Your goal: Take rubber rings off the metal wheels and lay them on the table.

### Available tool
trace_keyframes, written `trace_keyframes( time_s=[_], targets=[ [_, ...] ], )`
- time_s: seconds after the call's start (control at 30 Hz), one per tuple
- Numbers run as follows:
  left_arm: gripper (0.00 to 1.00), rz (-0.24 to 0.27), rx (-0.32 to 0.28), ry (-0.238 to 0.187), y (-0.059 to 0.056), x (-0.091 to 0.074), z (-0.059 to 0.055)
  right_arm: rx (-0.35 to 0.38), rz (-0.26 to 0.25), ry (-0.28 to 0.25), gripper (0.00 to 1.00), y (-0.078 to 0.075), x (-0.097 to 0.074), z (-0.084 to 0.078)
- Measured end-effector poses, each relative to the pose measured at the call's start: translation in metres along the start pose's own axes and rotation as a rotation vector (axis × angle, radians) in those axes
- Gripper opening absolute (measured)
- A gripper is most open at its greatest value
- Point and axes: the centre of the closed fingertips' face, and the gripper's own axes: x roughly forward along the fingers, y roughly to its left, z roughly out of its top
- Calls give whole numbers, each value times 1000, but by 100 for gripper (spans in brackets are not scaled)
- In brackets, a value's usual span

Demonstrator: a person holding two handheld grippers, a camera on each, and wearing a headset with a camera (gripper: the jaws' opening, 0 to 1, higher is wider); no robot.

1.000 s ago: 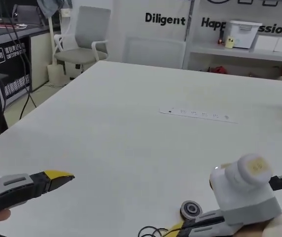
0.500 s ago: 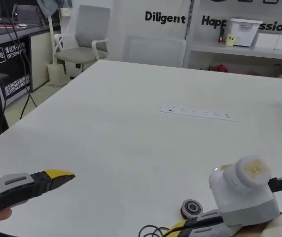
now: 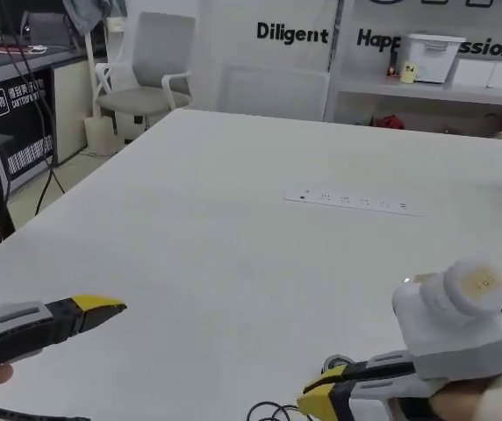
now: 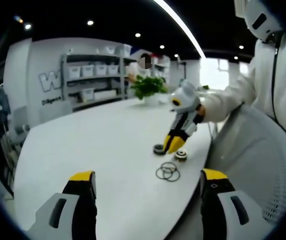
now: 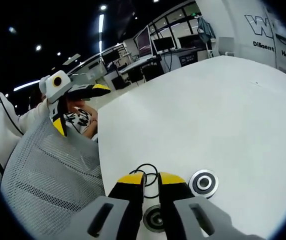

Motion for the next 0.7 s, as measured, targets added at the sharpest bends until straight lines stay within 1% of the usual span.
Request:
trace_keyframes(
  time_s=[0.1,0.27,0.33,0.37,0.5,0.6,0.7],
  targets=[
    [87,3,8,4,2,-2,2,11,-20,-44,8,-7,-8,11],
    [88,2,27,17,7,-4,6,18,-29,-66,11,-14,-20,17],
    [88,2,39,17,9,-5,10,21,-31,-74,11,-16,-23,20],
    [88,4,47,16,12,-6,14,15,-36,-75,11,-18,-27,20],
    [88,3,67,12,16,-7,23,-4,-45,-82,14,-22,-37,21],
    [88,-3,80,6,18,-7,29,-28,-39,-74,17,-21,-43,17],
    [89,-11,91,-7,19,-7,39,-43,-41,-73,19,-21,-49,14]
  ],
)
